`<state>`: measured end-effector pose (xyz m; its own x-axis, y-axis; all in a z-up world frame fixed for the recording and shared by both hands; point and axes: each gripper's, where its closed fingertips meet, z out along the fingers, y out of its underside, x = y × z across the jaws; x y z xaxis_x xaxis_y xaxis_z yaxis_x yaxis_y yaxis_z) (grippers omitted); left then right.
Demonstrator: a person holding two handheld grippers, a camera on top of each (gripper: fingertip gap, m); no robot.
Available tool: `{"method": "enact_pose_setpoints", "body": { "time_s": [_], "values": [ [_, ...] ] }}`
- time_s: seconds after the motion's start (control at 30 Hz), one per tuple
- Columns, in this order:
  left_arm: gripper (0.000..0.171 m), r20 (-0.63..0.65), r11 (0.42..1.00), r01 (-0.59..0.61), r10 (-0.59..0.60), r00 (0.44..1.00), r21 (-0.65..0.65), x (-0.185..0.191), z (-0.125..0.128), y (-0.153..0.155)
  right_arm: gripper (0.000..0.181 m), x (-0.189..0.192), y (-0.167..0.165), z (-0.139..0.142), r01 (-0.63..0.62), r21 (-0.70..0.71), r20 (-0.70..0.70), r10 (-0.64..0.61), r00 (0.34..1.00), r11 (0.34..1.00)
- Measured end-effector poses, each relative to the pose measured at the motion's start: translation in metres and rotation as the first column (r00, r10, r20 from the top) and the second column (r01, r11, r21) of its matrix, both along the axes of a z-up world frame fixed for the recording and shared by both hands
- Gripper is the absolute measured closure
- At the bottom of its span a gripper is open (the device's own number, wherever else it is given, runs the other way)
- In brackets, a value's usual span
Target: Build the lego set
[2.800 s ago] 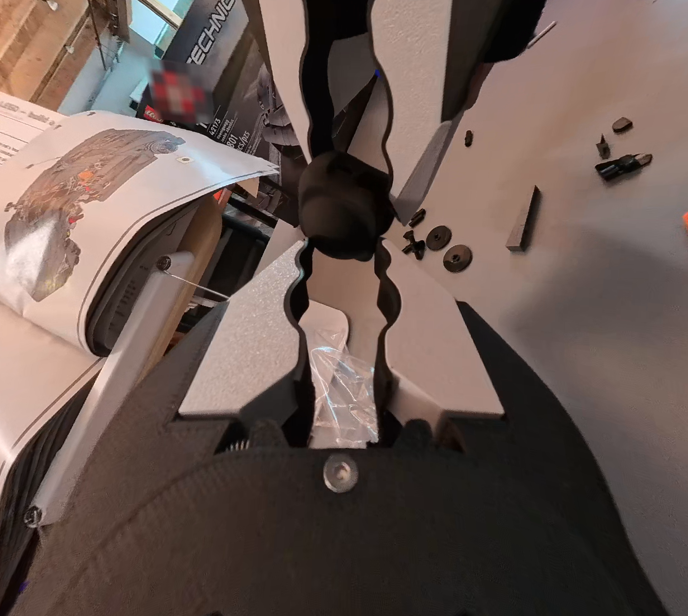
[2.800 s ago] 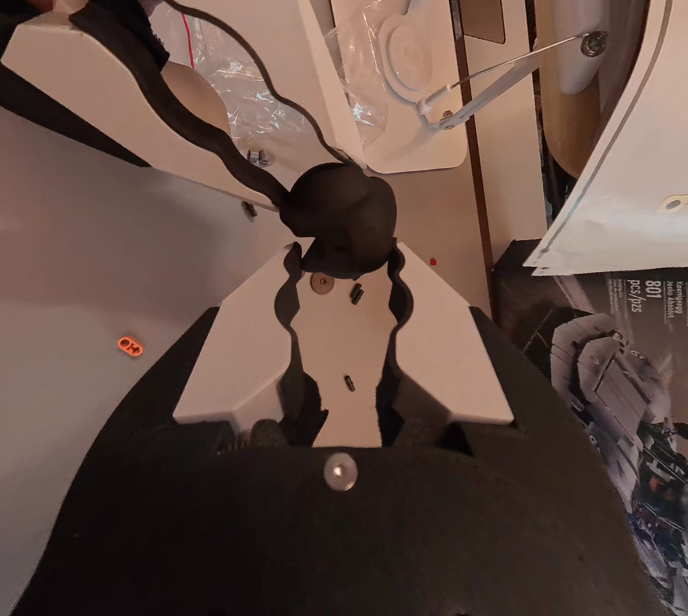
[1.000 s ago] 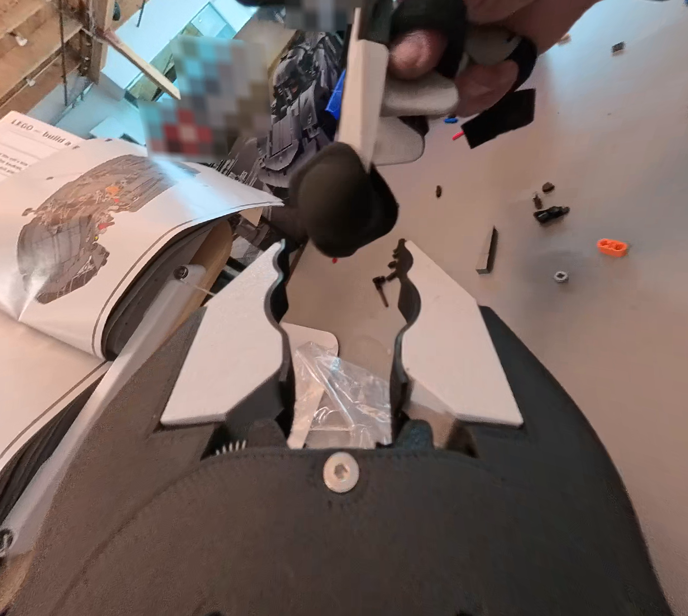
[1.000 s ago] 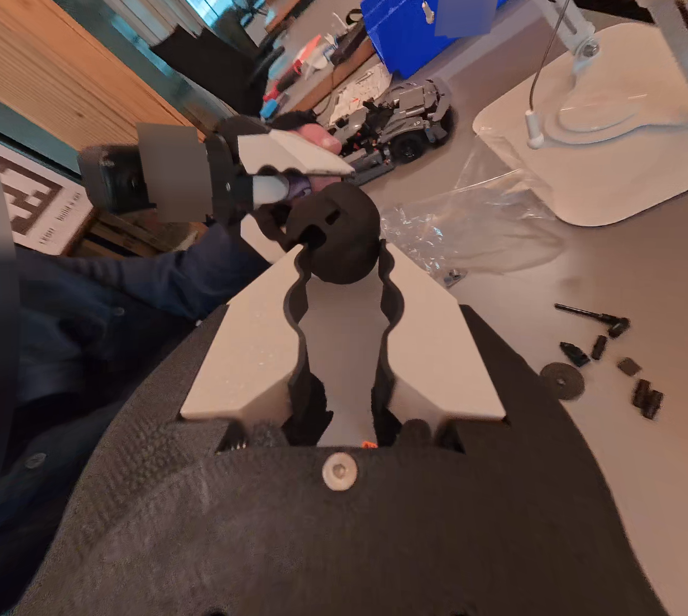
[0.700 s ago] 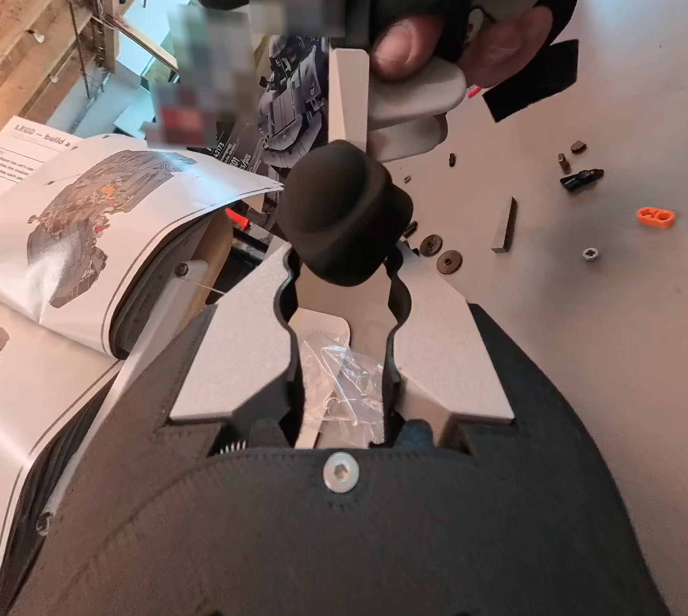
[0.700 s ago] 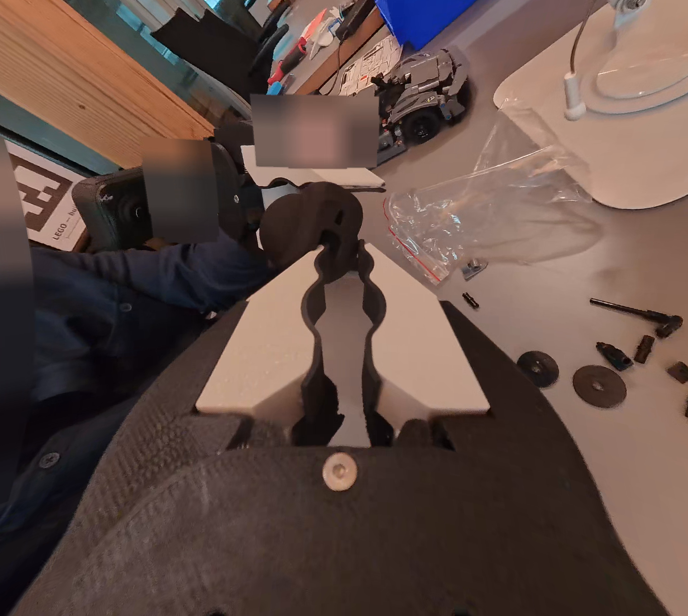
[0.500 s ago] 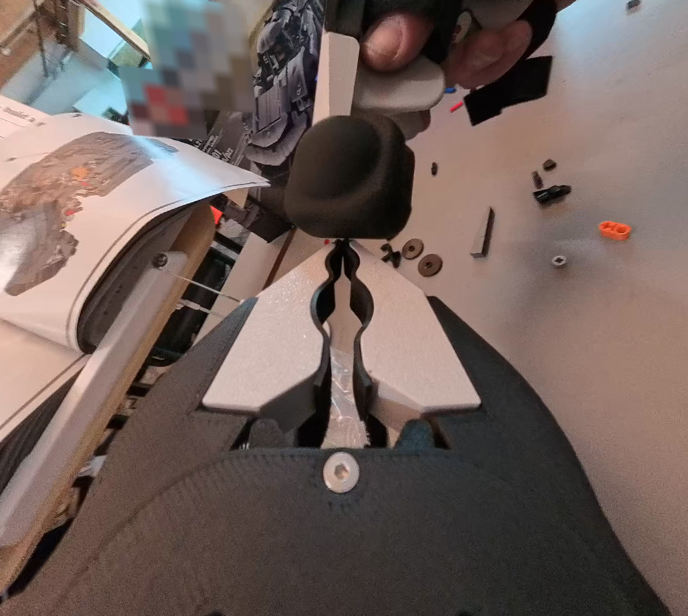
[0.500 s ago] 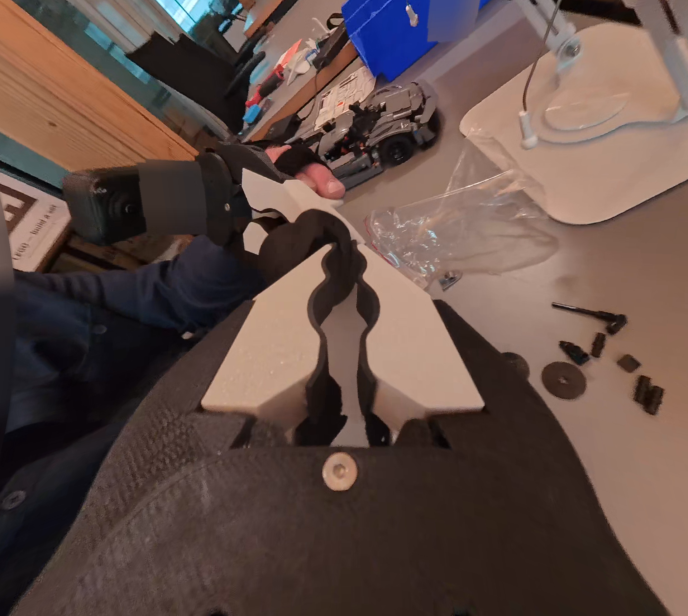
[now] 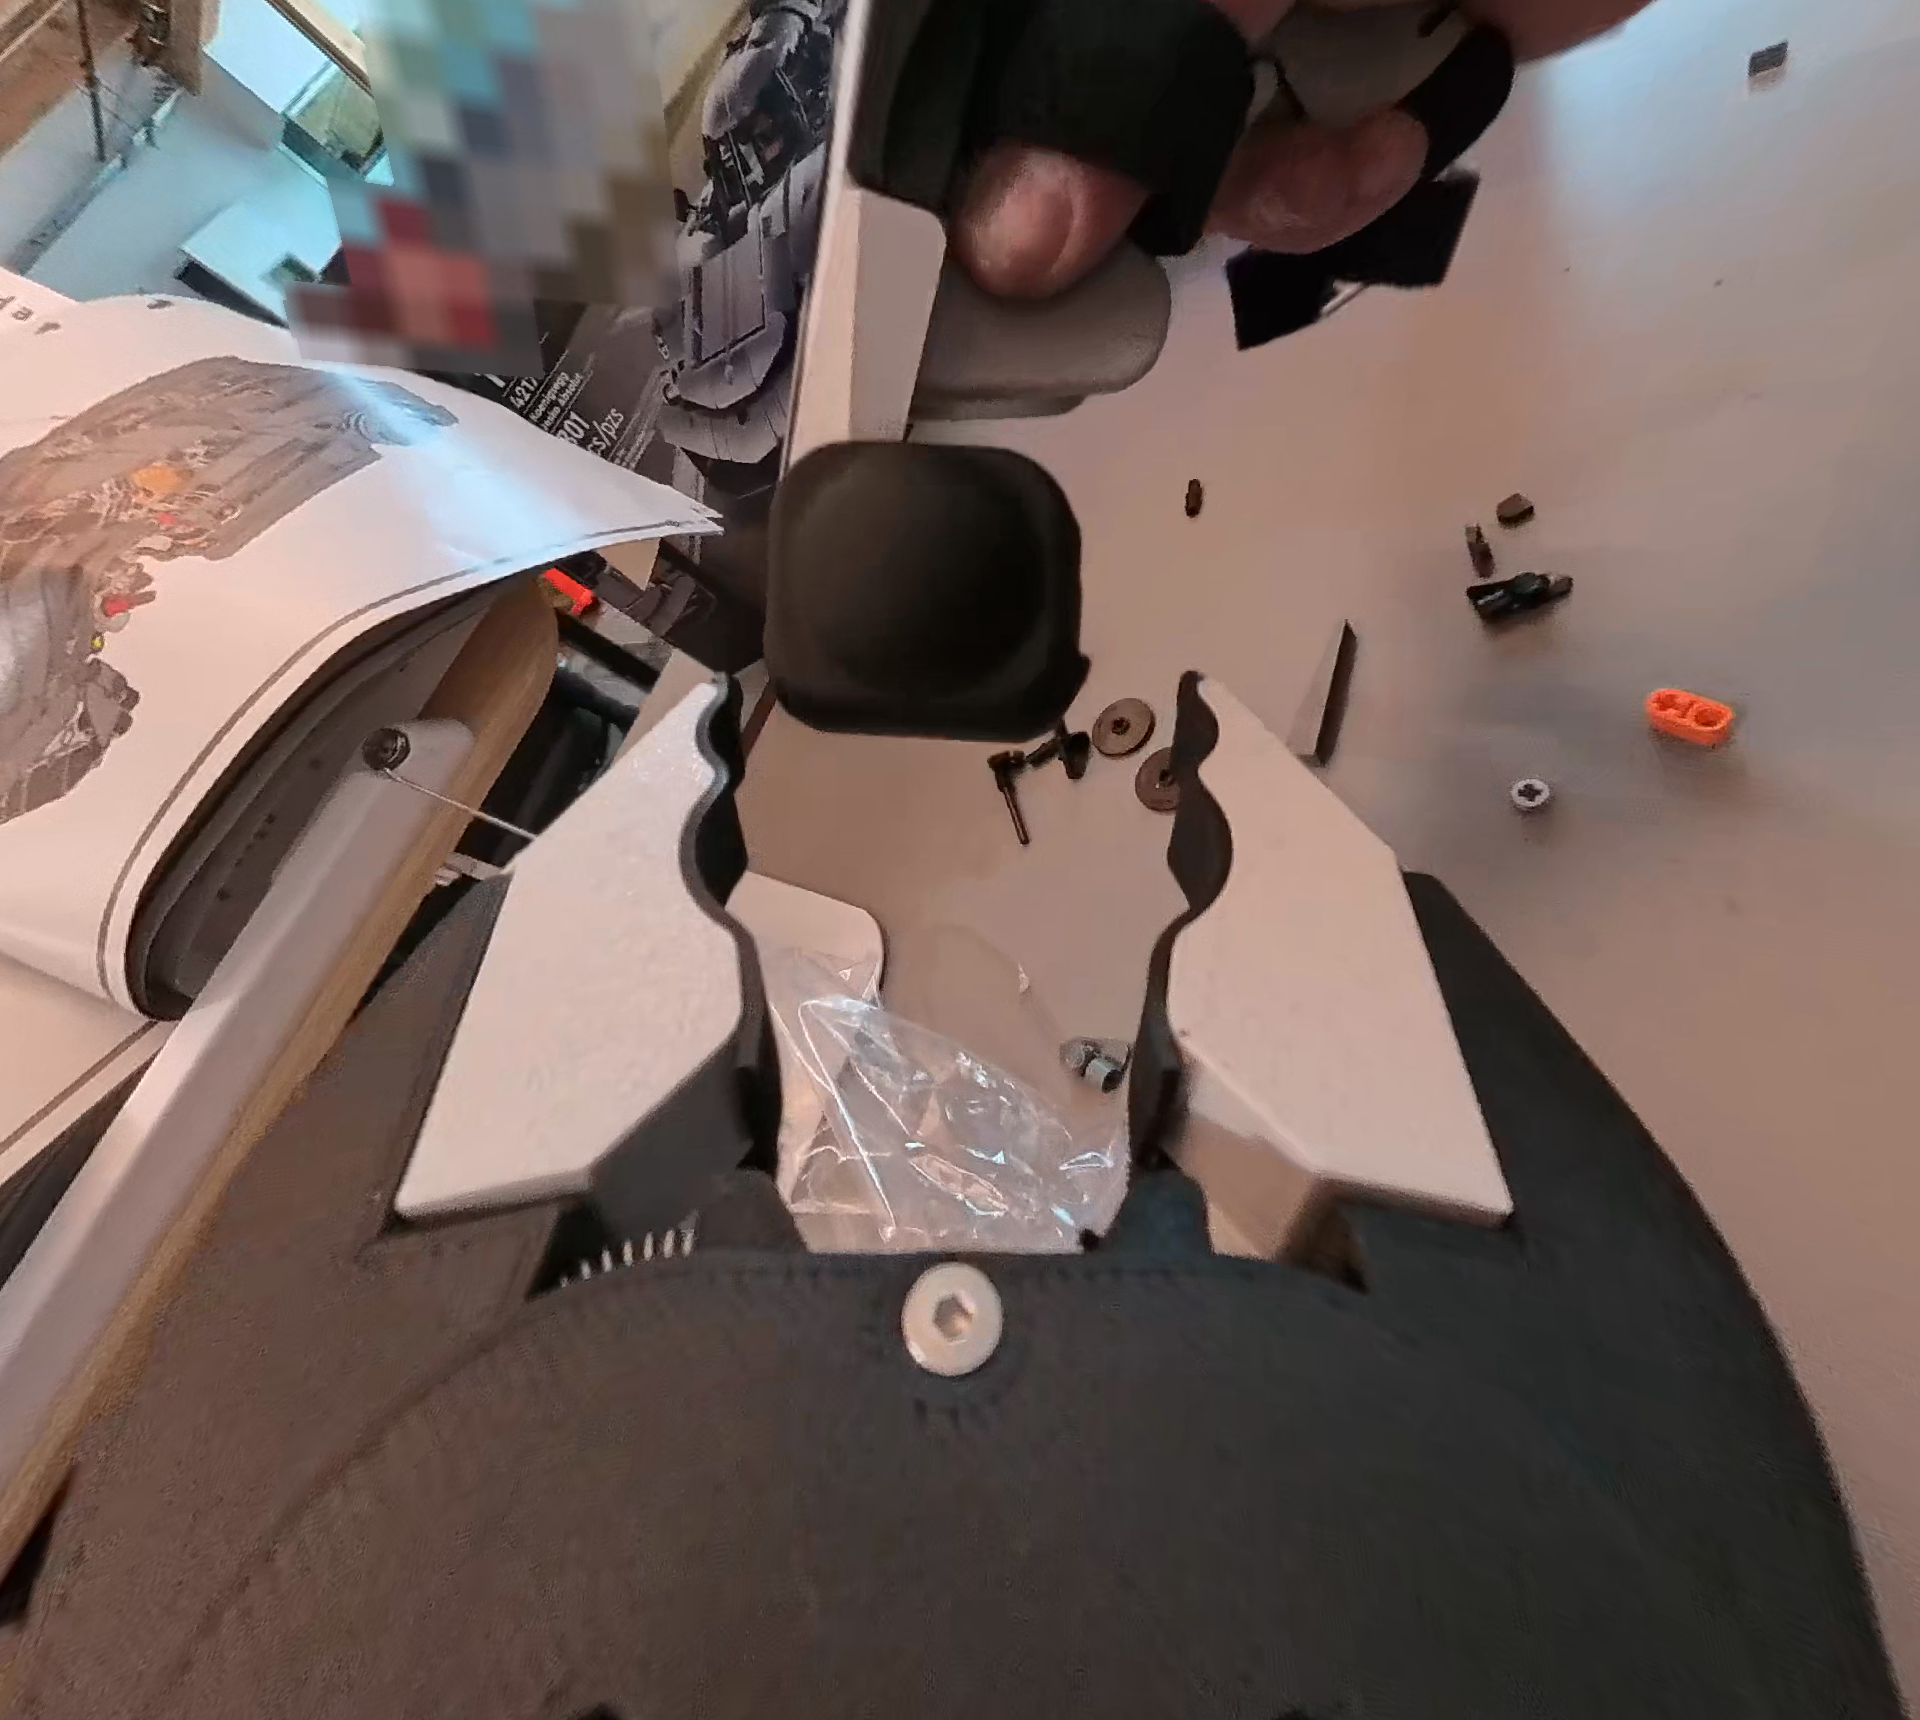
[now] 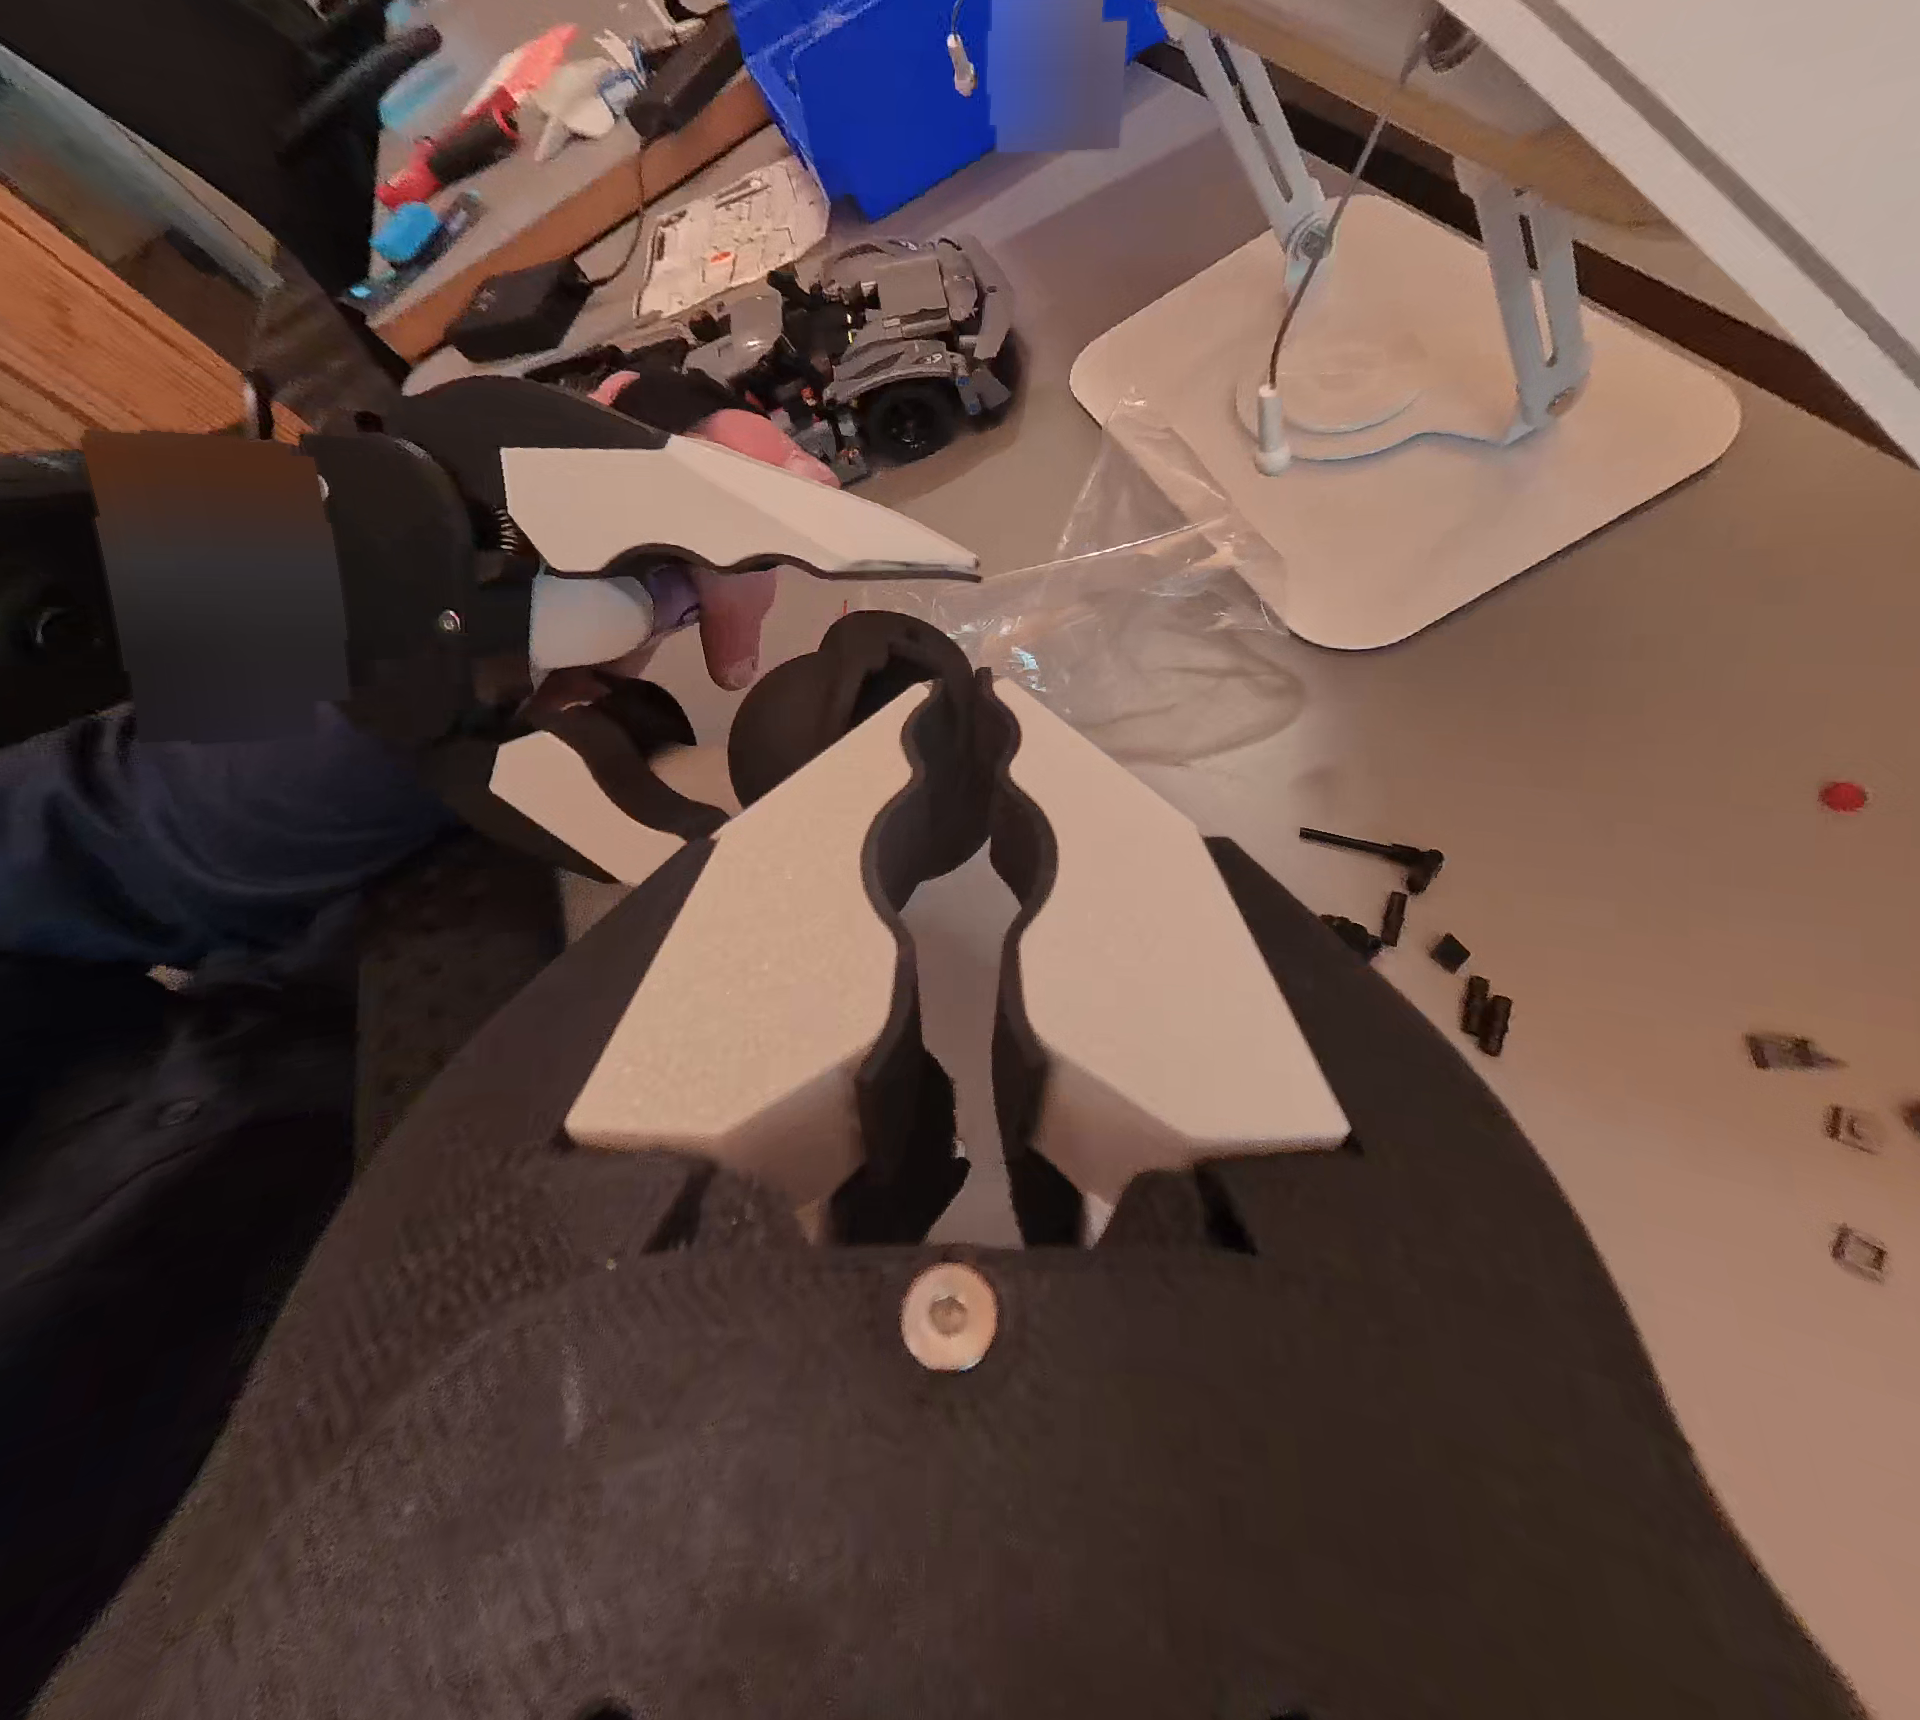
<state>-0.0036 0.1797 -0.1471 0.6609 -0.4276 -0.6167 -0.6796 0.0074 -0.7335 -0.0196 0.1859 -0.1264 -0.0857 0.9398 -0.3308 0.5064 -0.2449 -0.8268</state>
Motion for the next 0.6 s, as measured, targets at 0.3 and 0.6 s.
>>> {"method": "enact_pose_setpoints", "body": {
  "time_s": [0.3,0.6],
  "values": [
    [0.111,0.000,0.996,-0.036,0.036,0.999,0.087,-0.001,0.009,0.002,0.169,-0.005,-0.012,0.014,0.006,0.198,-0.021,-0.002,1.000,0.980],
    [0.111,0.004,0.910,0.087,-0.096,0.995,0.405,0.007,0.091,-0.053,0.144,0.014,-0.004,0.067,-0.062,-0.003,-0.320,0.057,0.946,0.998]
  ]
}}
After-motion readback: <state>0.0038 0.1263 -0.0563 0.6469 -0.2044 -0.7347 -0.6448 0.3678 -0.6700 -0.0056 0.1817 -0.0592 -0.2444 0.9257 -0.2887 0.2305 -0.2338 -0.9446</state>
